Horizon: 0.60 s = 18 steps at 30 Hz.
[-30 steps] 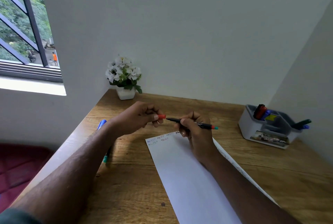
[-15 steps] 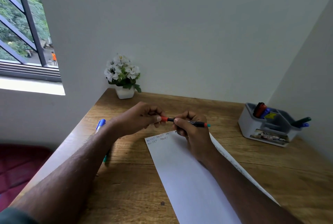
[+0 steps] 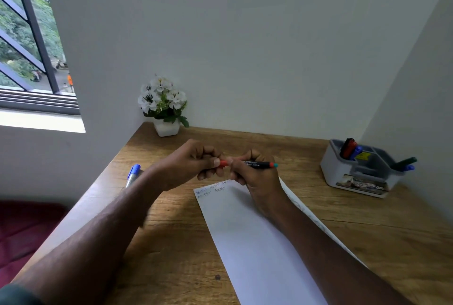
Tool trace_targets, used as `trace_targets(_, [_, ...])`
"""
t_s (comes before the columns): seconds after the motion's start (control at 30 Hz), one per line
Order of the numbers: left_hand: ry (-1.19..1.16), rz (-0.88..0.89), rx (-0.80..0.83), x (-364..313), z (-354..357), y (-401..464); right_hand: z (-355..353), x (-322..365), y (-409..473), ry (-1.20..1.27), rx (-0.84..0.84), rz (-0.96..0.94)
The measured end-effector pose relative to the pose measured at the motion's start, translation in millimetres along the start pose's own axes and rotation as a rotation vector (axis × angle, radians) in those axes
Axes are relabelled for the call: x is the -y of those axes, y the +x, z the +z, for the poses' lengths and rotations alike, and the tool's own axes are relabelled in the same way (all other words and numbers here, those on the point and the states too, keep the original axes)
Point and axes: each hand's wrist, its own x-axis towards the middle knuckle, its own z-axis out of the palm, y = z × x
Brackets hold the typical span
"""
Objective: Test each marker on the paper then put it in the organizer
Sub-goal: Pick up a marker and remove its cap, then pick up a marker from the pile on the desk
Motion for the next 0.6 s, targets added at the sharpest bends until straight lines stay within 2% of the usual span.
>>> trace_targets(0.17, [0.004, 0.028, -0.007, -8.1, 8.5, 1.6, 2.8, 11.2, -2.3, -0.04, 0.012, -0.027])
trace_targets(0.27, [-0.004, 0.055, -0.091, -17.2, 16.5, 1.1, 1.2, 18.6, -1.8, -0.043, -0.006, -0.054])
trace_targets(0.37, [0.037, 0.049, -0.164, -26.2, 27.3, 0.1, -3.6, 23.0, -2.2, -0.195, -0.026, -0.079])
trace_targets(0.5, [0.069, 0.01, -0.179, -39.7, 41.8, 12.6, -18.1, 47.4, -5.6, -0.355, -0.151, -0.134])
trace_targets(0.6, [0.11, -0.01, -0.147, -55.4, 60.9, 35.7, -49.3, 73.8, -7.2, -0.541, -0.301, -0.252])
